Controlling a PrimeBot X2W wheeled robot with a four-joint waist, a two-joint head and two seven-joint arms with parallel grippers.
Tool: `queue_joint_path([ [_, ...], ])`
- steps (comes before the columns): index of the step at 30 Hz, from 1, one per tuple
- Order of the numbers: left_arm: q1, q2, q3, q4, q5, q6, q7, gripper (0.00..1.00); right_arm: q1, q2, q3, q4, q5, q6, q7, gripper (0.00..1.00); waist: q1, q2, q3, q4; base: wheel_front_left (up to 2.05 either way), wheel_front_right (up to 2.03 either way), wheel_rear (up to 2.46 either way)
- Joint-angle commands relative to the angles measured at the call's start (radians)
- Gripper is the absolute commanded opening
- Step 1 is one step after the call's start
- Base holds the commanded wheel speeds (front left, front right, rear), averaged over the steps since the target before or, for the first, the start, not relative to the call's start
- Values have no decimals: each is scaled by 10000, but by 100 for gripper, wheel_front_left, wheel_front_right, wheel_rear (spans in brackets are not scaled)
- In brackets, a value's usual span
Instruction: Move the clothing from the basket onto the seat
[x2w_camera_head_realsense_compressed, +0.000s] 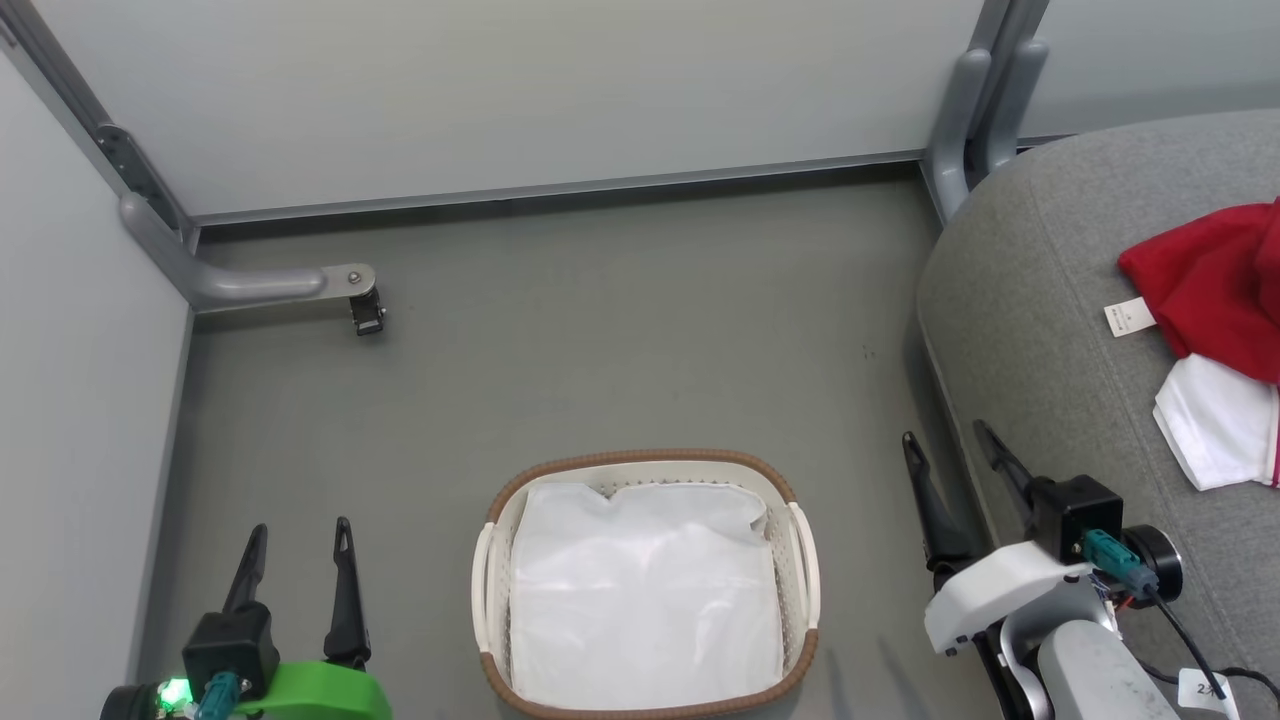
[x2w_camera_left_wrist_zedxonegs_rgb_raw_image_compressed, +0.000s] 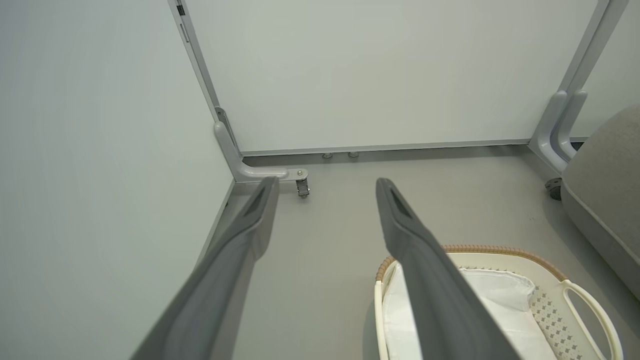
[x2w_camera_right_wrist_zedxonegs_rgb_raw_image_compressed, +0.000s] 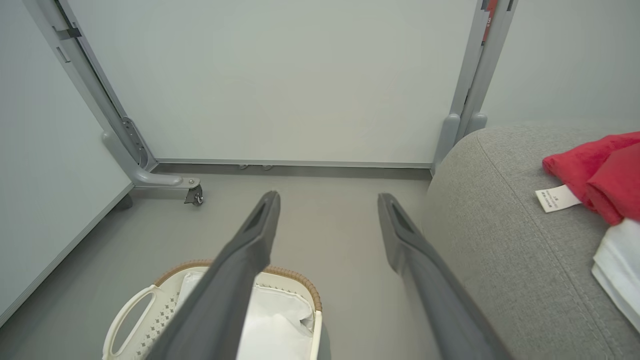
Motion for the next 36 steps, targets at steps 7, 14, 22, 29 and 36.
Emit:
queue_joint_path([
  [7,282,-25,36,109,-408,-36,0,0,203,12,-21,157,-2,0,4,0,1,0,-92,54,0,0,0],
  [14,123,-67,172,397,-1259,-77,300,0,315,53,-137,289,853,0,243,0,1,0,-125,47,0,0,0],
  [22,14,-60,216,263,-2839,-148,653,0,383,45,-342,87,2380,-1,629,0,1,0,-182,35,0,0,0],
  [29,-93,-53,260,164,-4114,-208,947,0,436,38,-506,-70,3622,-2,942,0,1,0,-232,23,0,0,0],
  [36,-196,-47,317,99,-5285,-262,1232,0,480,31,-660,-212,4767,-3,1233,0,1,0,-283,11,0,0,0],
])
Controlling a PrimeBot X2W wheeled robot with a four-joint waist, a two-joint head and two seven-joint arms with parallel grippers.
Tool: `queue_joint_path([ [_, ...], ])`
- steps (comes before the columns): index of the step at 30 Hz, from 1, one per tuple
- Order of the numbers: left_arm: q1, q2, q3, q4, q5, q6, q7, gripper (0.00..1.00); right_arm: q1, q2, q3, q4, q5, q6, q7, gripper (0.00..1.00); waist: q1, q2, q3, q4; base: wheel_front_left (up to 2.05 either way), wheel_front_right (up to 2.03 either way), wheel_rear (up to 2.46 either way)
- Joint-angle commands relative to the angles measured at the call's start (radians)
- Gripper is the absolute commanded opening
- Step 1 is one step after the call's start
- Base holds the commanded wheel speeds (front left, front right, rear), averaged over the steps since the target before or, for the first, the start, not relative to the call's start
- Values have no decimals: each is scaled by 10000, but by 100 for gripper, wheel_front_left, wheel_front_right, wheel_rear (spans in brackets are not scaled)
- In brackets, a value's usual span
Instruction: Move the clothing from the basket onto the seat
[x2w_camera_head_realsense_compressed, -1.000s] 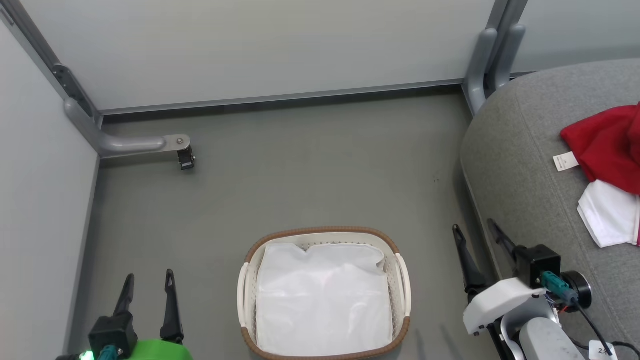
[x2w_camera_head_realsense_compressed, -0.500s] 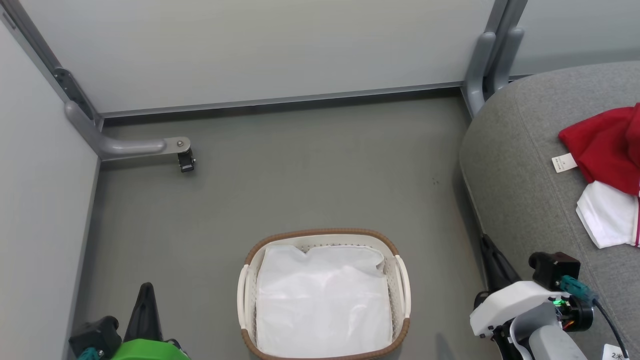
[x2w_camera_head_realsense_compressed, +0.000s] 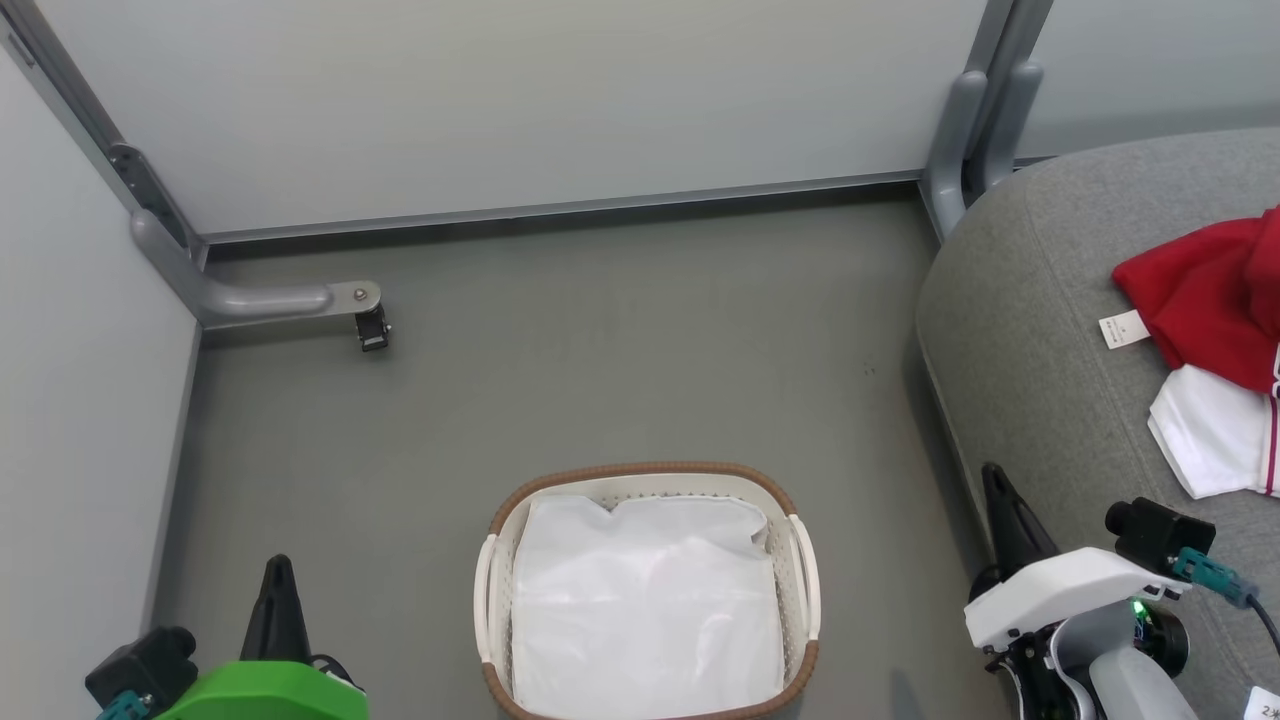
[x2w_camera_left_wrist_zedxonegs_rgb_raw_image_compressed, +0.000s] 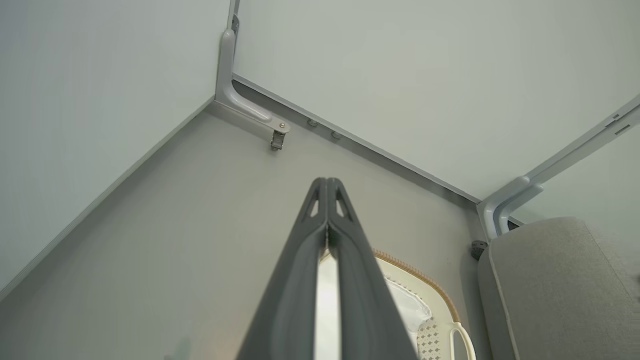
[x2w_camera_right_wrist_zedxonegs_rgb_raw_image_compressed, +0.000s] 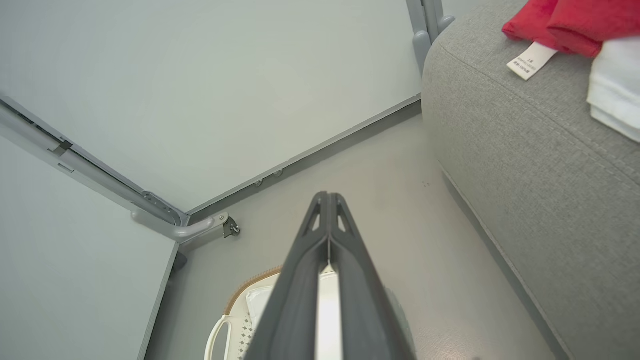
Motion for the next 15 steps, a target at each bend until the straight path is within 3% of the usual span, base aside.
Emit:
queue_joint_path([
  [1,-284,50,42,-158,-410,-54,76,0,5,-39,-87,-204,412,-3,95,0,1,0,-11,-3,0,0,0],
  [15,-486,62,159,-267,-2441,-152,584,0,72,-52,-357,-445,2396,-4,604,0,1,0,-110,-25,0,0,0],
])
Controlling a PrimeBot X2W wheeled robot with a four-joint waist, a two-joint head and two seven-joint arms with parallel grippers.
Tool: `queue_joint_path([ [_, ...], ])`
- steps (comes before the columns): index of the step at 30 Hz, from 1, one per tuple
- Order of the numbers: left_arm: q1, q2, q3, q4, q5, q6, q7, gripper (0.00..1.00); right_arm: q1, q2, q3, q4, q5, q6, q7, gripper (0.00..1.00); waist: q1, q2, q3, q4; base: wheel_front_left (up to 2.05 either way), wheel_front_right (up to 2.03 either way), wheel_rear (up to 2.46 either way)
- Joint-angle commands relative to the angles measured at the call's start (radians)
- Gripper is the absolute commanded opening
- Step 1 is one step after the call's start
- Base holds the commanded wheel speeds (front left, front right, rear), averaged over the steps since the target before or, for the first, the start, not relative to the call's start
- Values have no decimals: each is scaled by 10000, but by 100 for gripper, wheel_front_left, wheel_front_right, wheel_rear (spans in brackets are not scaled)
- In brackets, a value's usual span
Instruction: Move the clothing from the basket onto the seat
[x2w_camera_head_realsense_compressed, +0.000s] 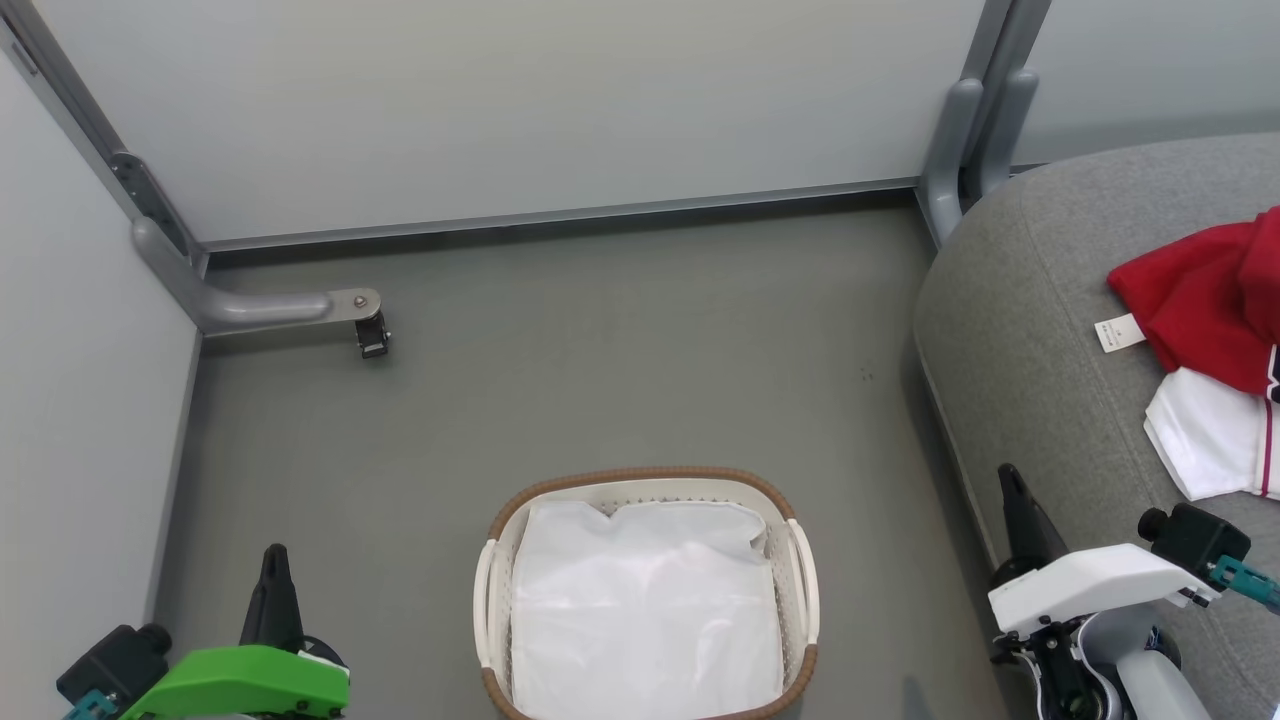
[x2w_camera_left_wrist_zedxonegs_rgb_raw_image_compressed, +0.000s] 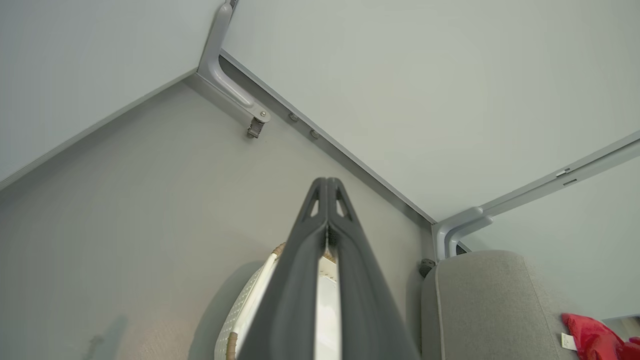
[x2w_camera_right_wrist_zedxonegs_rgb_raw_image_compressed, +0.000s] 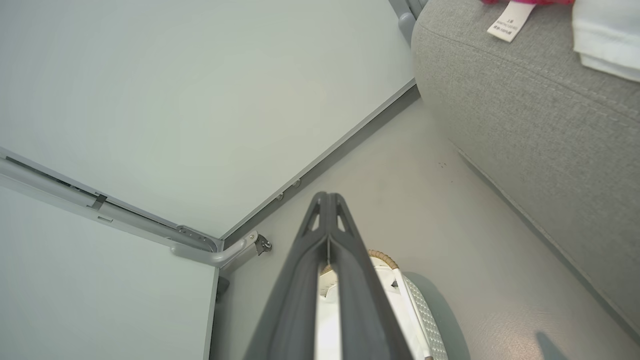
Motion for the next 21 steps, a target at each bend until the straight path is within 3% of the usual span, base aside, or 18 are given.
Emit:
queue_joint_path([
  [1,-303,59,64,-151,-360,-73,67,0,-30,-47,-81,-183,351,-5,74,0,1,-1,-11,-2,0,0,0],
  [21,-544,74,202,-274,-2784,-178,681,0,76,-63,-401,-468,2723,-6,685,0,1,-1,-153,-35,0,0,0],
])
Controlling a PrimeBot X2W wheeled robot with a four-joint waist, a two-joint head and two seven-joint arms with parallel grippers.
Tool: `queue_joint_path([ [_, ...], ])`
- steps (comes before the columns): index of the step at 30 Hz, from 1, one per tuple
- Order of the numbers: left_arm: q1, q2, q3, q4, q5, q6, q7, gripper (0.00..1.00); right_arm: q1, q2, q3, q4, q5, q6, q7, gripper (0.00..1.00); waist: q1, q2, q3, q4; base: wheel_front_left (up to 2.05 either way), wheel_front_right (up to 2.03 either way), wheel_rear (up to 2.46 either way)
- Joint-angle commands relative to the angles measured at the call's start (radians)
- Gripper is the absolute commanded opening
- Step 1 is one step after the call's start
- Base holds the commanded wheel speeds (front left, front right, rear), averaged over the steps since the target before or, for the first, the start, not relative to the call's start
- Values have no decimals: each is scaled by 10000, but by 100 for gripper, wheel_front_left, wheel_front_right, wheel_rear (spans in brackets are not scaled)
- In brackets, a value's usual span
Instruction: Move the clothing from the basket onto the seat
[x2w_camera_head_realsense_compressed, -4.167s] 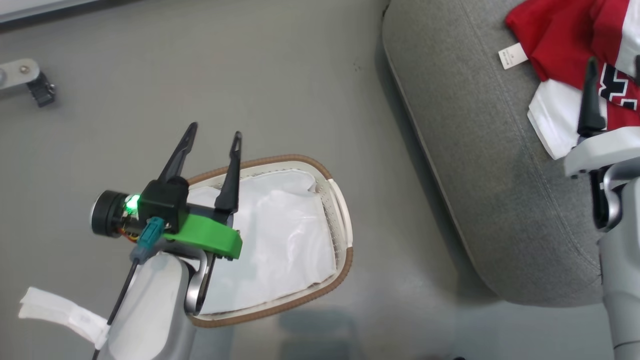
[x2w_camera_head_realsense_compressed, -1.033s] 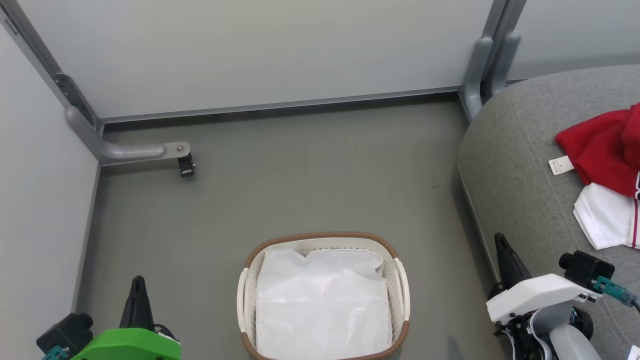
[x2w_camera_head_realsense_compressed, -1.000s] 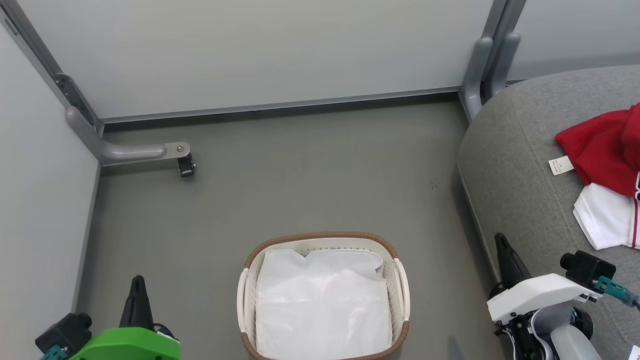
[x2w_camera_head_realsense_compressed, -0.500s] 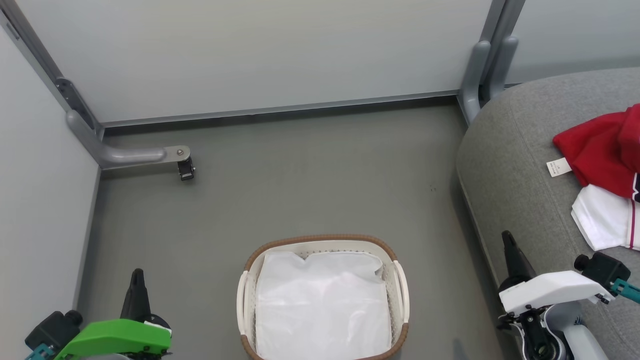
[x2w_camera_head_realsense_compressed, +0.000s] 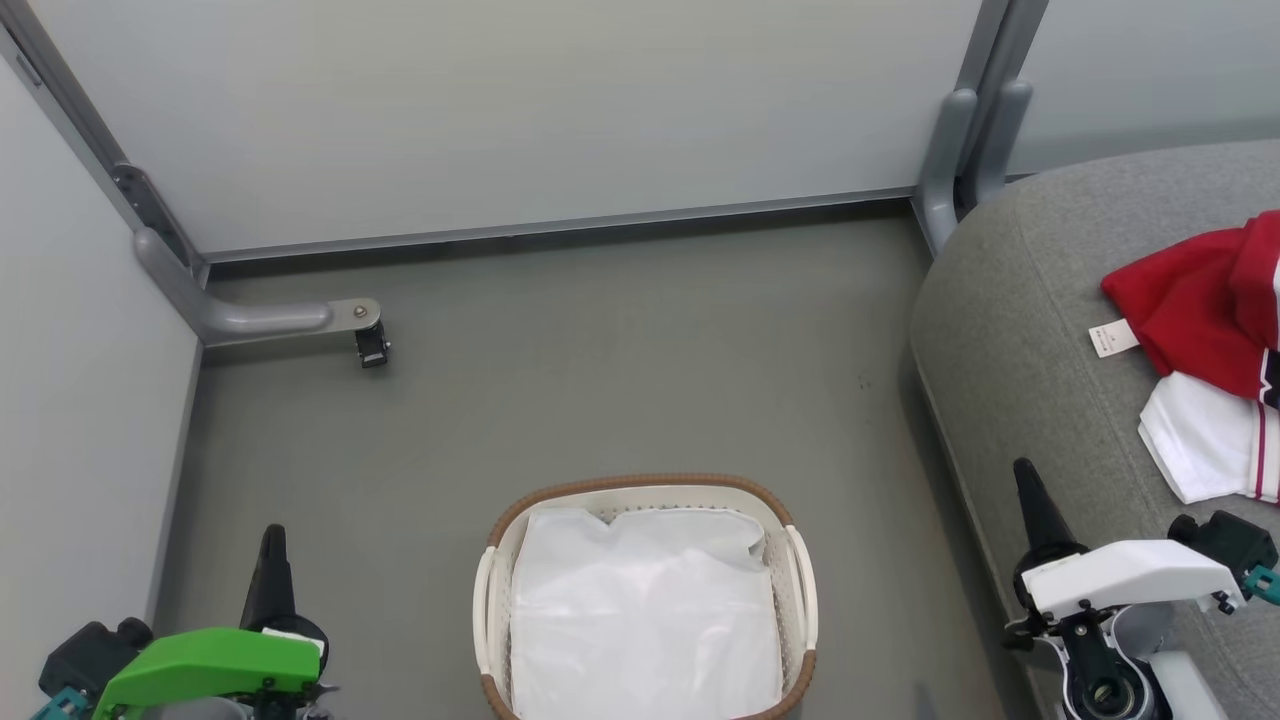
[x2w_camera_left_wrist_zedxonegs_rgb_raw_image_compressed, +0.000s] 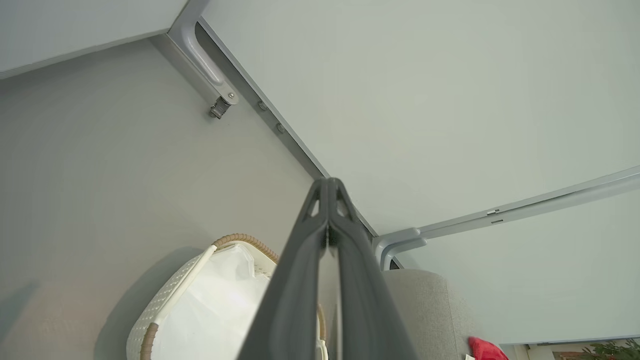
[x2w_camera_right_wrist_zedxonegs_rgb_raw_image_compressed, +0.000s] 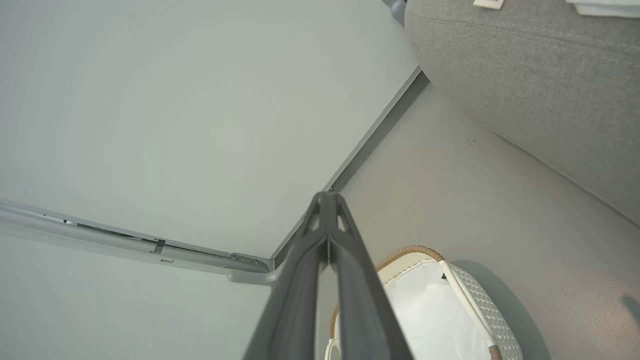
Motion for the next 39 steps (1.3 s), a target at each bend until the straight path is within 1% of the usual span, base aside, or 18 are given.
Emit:
queue_joint_path([
  [1,-291,70,50,-132,-281,-35,78,0,47,-54,-68,-156,303,-4,91,0,0,0,-11,-2,0,0,0],
  [17,-452,81,140,-203,-1943,-115,496,0,127,-64,-291,-348,1913,-6,502,0,0,0,-126,-29,0,0,0],
  [39,-622,91,259,-302,-3838,-214,985,0,188,-78,-539,-556,3779,-5,979,0,0,0,-282,-64,0,0,0],
])
